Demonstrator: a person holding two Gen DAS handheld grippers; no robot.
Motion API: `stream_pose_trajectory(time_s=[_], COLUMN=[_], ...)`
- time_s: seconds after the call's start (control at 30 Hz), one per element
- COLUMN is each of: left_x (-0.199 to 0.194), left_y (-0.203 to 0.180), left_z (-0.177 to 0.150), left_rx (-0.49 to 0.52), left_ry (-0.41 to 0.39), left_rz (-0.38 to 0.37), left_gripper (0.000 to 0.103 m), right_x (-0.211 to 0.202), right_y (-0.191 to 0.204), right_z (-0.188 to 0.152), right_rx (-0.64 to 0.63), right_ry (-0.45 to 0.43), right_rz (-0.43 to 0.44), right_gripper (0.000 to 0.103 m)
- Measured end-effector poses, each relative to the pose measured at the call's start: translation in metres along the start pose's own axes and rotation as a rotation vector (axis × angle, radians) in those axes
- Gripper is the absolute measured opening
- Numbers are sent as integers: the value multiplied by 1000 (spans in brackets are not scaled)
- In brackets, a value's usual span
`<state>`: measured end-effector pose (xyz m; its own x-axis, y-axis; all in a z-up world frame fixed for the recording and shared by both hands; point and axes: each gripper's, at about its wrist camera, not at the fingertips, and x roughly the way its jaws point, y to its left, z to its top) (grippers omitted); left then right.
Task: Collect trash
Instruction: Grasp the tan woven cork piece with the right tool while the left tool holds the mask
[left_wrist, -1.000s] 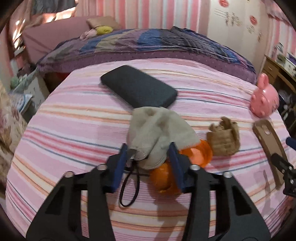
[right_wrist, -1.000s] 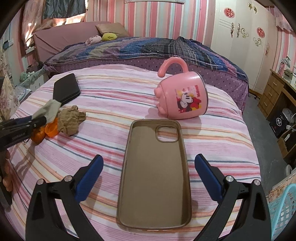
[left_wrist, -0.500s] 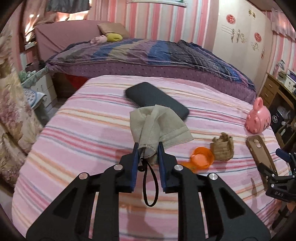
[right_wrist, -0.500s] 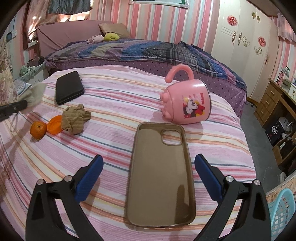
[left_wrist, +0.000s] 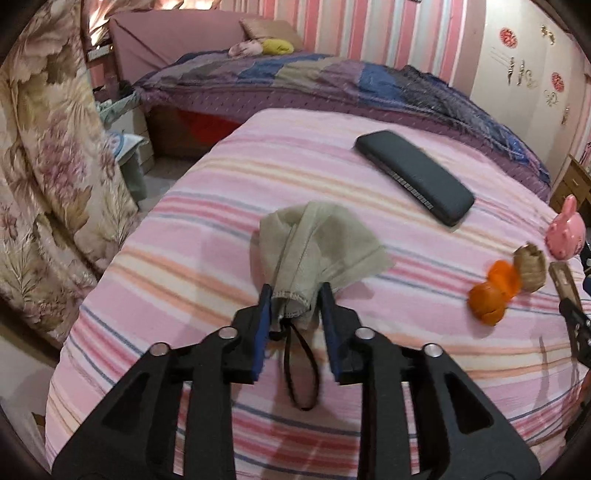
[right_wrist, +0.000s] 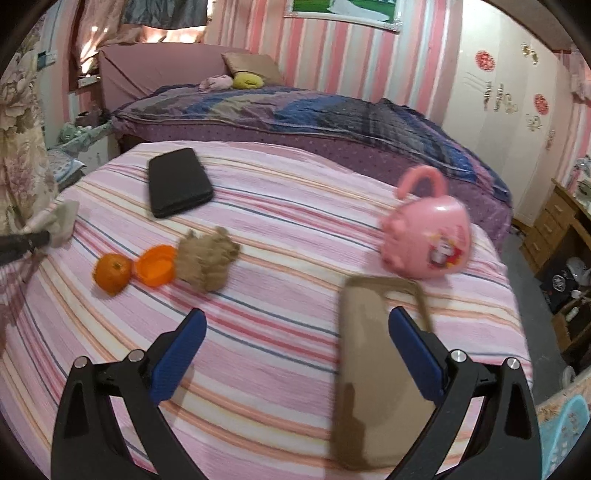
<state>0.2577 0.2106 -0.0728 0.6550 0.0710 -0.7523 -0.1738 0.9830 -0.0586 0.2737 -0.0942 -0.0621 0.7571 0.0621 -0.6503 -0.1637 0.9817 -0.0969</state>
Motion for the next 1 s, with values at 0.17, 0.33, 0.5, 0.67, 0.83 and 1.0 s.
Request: stream_pose_trajectory(time_s=[0.17,0.33,0.5,0.67,0.83,1.0], left_x=[-2,-6,-2,2,10,9], left_y=[10,10,15,12,4,-9], left_z=[0,0,1,2,1,0], left_rx=[-25,-12,-56,-63,-54,-23], left_ry=[-6,-21,-7,-3,16,20], left_rz=[1,6,-9,-21,-60,-107], left_gripper=[60,73,74,74,44,16], right_x=[10,24,42,39,22,-1], right_y=[17,27,33,42,43,31], right_z=[14,27,30,29,23,15], right_rx=[-3,-9,-16,-61,-92,-102], right_ry=[-6,17,79,61,17,-9], right_rz=[41,93,186,206,159,114], right_gripper=[96,81,62,40,39,39])
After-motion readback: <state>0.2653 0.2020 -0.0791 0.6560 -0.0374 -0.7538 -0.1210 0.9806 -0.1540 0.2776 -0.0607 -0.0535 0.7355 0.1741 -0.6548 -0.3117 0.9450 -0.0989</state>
